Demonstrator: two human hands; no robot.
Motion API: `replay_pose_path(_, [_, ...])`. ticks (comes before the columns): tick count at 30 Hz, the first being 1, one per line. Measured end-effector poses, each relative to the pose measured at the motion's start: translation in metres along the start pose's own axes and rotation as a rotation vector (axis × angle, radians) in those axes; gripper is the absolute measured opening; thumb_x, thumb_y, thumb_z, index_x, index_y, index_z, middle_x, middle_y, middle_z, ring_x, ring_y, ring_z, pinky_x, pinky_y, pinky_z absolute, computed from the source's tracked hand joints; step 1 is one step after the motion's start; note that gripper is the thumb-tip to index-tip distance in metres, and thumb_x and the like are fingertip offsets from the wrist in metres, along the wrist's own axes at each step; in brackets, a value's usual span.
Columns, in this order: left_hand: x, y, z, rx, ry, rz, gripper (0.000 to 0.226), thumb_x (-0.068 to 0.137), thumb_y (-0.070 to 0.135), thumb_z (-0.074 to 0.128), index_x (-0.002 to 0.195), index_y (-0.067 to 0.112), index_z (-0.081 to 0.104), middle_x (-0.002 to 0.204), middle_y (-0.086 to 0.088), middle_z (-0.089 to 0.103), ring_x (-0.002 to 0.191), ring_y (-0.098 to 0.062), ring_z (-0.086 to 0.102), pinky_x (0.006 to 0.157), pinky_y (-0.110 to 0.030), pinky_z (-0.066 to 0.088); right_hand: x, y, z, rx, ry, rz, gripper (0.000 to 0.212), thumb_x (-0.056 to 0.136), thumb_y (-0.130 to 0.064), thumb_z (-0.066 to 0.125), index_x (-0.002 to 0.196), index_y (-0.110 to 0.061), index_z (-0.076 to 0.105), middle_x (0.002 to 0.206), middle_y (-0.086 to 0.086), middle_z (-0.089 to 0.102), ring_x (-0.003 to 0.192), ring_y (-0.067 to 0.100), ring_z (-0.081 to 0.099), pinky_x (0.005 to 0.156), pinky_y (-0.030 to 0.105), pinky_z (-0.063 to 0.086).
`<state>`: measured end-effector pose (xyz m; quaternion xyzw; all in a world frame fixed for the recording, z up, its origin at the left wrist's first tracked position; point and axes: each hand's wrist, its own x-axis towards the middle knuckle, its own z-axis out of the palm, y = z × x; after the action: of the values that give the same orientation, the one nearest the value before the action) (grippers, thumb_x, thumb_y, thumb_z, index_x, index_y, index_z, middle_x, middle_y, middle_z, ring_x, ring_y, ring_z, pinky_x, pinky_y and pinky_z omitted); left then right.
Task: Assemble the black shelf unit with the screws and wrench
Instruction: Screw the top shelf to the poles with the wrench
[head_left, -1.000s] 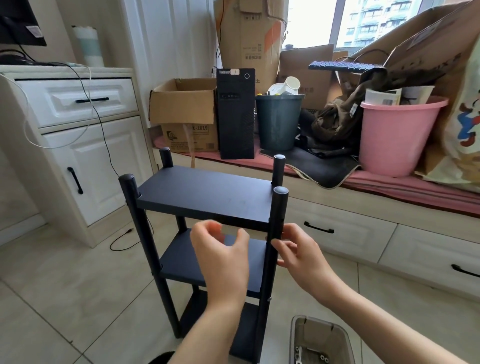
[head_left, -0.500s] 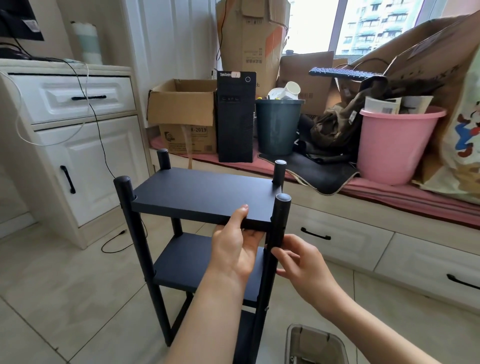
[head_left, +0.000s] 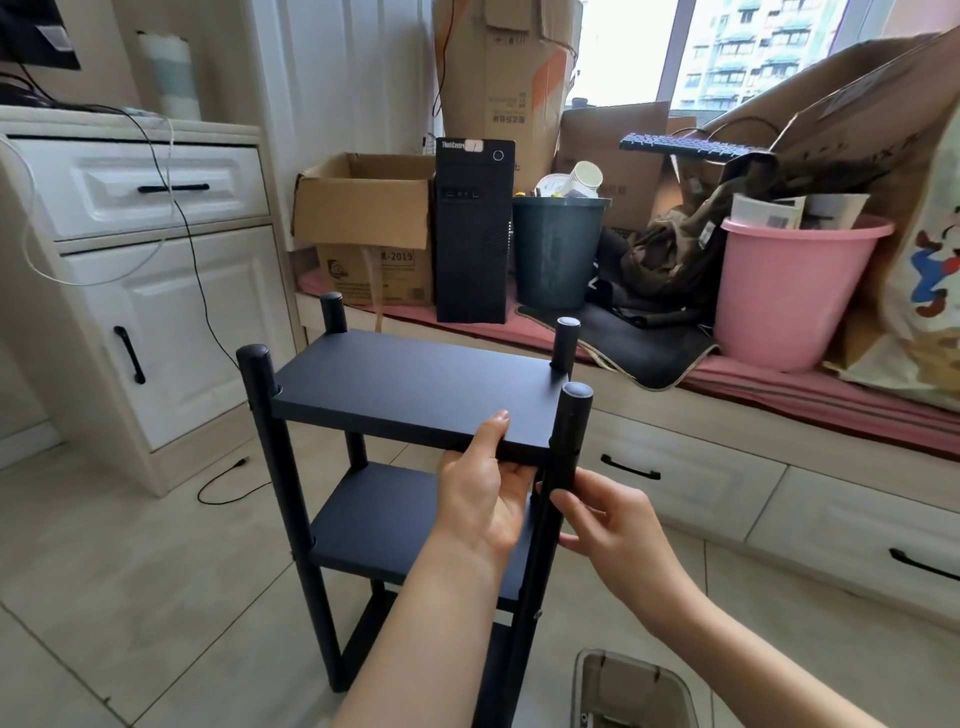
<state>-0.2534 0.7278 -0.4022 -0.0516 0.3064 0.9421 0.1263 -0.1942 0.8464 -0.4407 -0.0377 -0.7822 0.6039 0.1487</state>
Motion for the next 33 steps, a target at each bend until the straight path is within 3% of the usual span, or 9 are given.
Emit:
replay_pose_path(3, [-0.002, 0.000, 0.001, -0.013, 0.009, -0.013, 0.011, 0.096, 0.004, 0.061, 0.106, 0.001, 0.065, 0.089, -0.015, 0.077, 0.081, -0.027, 0.076, 0.073, -0.039, 0.064, 0.002, -0.003, -0.003, 0.032, -0.031, 0.034, 0.021, 0.098, -0.011, 0.058, 0.105, -0.022, 0.073, 0.099, 0.018, 0.070, 0.101, 0.036, 0.065, 0.087, 0.052, 0.057])
replay_pose_path(7, [-0.012, -0.005, 0.000, -0.028, -0.014, -0.041, 0.015, 0.099, 0.012, 0.060, 0.107, 0.001, 0.066, 0.092, -0.014, 0.077, 0.081, -0.025, 0.077, 0.063, -0.031, 0.062, 0.002, -0.002, -0.007, 0.031, -0.036, 0.065, 0.018, 0.096, -0.012, 0.062, 0.108, -0.021, 0.071, 0.100, -0.002, 0.076, 0.098, 0.016, 0.072, 0.086, 0.047, 0.059])
replay_pose_path(12, [-0.014, -0.007, -0.003, -0.037, -0.040, -0.067, 0.024, 0.100, 0.018, 0.059, 0.115, -0.001, 0.065, 0.100, -0.016, 0.077, 0.087, -0.025, 0.077, 0.064, -0.028, 0.061, 0.002, 0.000, -0.009, 0.056, -0.032, 0.042, 0.038, 0.094, -0.014, 0.065, 0.119, -0.041, 0.055, 0.100, -0.009, 0.075, 0.094, 0.010, 0.072, 0.076, 0.032, 0.061])
replay_pose_path(18, [-0.008, -0.003, 0.000, -0.079, -0.108, -0.050, 0.016, 0.099, 0.014, 0.060, 0.103, 0.001, 0.066, 0.089, -0.011, 0.076, 0.084, -0.023, 0.076, 0.067, -0.029, 0.060, 0.002, -0.002, -0.008, 0.027, -0.046, 0.013, 0.042, 0.096, -0.012, 0.062, 0.127, -0.041, 0.053, 0.104, -0.005, 0.076, 0.097, 0.012, 0.072, 0.083, 0.039, 0.061])
replay_pose_path(23, [-0.010, -0.007, -0.003, -0.050, -0.106, -0.028, 0.019, 0.099, 0.010, 0.058, 0.112, -0.001, 0.066, 0.100, -0.015, 0.076, 0.090, -0.025, 0.076, 0.069, -0.029, 0.061, 0.002, -0.003, -0.011, 0.031, -0.050, 0.018, 0.043, 0.096, -0.012, 0.063, 0.121, -0.045, 0.053, 0.101, -0.006, 0.076, 0.097, 0.011, 0.072, 0.082, 0.037, 0.061])
replay_pose_path(28, [-0.011, -0.011, -0.003, -0.041, -0.107, -0.004, 0.023, 0.101, 0.012, 0.056, 0.116, -0.002, 0.064, 0.104, -0.016, 0.076, 0.093, -0.026, 0.076, 0.070, -0.028, 0.061, 0.001, -0.003, -0.010, 0.023, -0.022, 0.003, 0.060, 0.095, -0.012, 0.064, 0.143, -0.039, 0.041, 0.107, -0.005, 0.075, 0.096, 0.014, 0.072, 0.085, 0.044, 0.060])
replay_pose_path(30, [-0.012, -0.012, -0.005, 0.032, -0.071, 0.009, 0.027, 0.102, 0.017, 0.057, 0.120, -0.001, 0.063, 0.106, -0.015, 0.076, 0.096, -0.026, 0.075, 0.069, -0.027, 0.060, 0.002, -0.004, -0.011, 0.068, -0.054, -0.021, 0.074, 0.095, -0.008, 0.063, 0.146, -0.051, 0.030, 0.119, -0.009, 0.068, 0.098, 0.018, 0.072, 0.088, 0.045, 0.059])
replay_pose_path(33, [-0.015, -0.009, -0.011, 0.439, 0.068, -0.005, 0.037, 0.098, 0.040, 0.061, 0.118, 0.009, 0.064, 0.108, -0.005, 0.076, 0.105, -0.022, 0.071, 0.081, -0.030, 0.054, 0.004, -0.007, -0.011, 0.099, -0.106, -0.066, 0.079, 0.096, 0.002, 0.057, 0.132, -0.066, 0.040, 0.129, -0.021, 0.061, 0.108, 0.015, 0.069, 0.098, 0.044, 0.054])
